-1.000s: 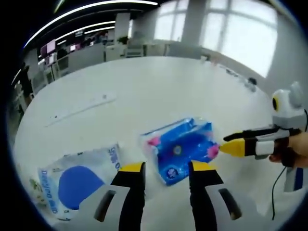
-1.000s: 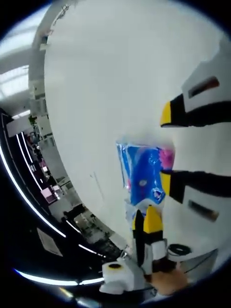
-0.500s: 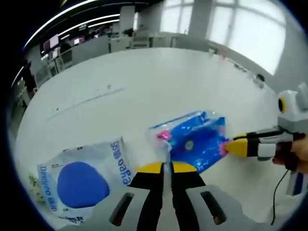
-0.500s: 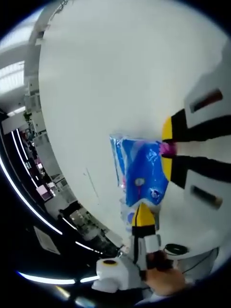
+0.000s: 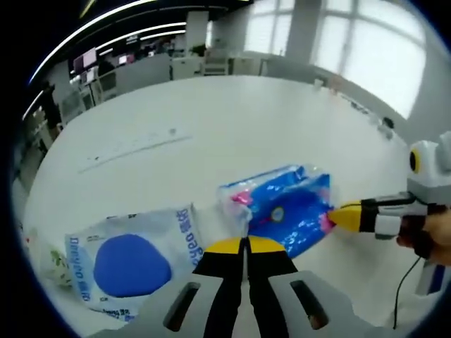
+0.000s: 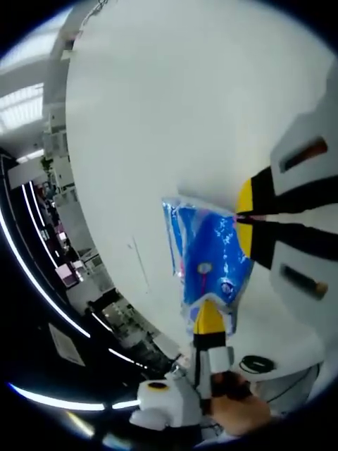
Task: Arrange the tabletop items into an orderly group along one side of the table until the central work area is clear of visible clutter.
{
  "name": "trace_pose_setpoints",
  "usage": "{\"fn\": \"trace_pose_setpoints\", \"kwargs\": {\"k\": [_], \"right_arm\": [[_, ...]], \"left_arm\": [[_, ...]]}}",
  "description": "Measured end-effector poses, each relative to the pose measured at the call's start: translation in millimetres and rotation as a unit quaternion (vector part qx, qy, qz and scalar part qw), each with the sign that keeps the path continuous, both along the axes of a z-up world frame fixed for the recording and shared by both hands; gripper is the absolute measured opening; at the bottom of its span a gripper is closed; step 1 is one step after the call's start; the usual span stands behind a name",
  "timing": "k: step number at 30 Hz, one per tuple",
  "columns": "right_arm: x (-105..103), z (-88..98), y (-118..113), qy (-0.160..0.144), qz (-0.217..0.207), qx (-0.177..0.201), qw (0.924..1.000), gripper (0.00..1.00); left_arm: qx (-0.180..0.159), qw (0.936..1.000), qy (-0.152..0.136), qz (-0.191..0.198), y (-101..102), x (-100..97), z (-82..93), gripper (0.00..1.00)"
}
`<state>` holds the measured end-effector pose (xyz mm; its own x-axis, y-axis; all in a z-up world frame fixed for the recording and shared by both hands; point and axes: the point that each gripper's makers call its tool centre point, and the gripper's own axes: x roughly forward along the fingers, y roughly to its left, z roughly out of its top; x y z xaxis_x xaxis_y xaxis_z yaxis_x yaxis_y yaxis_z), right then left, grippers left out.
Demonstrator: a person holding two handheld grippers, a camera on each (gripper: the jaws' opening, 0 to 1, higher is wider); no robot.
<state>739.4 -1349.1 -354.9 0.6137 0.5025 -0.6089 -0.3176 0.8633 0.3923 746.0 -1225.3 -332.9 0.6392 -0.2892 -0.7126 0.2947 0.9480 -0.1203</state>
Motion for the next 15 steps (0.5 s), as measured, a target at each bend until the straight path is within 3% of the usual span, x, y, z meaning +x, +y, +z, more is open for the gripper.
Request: {"fn": "trace_pose_setpoints", "kwargs": {"k": [4, 6, 15], "right_arm": [[0, -1.5, 6, 0.0, 0.007, 0.001, 1.0, 0.0], [-1, -3.9, 9, 0.003, 0.012, -0.001, 0.9999, 0.0], [-5, -12.7, 14, 0.016, 0.024, -0.009, 0.9995, 0.0]], "left_arm": [[0.005, 0.9999, 0.002, 0.01, 5, 0.2, -0.2, 0.0], [0.024, 0.9997, 0.002, 0.004, 8, 1.6, -3.5, 0.0], [0.026, 0.9994, 0.017, 0.016, 14, -2.4, -10.6, 0.0]]}}
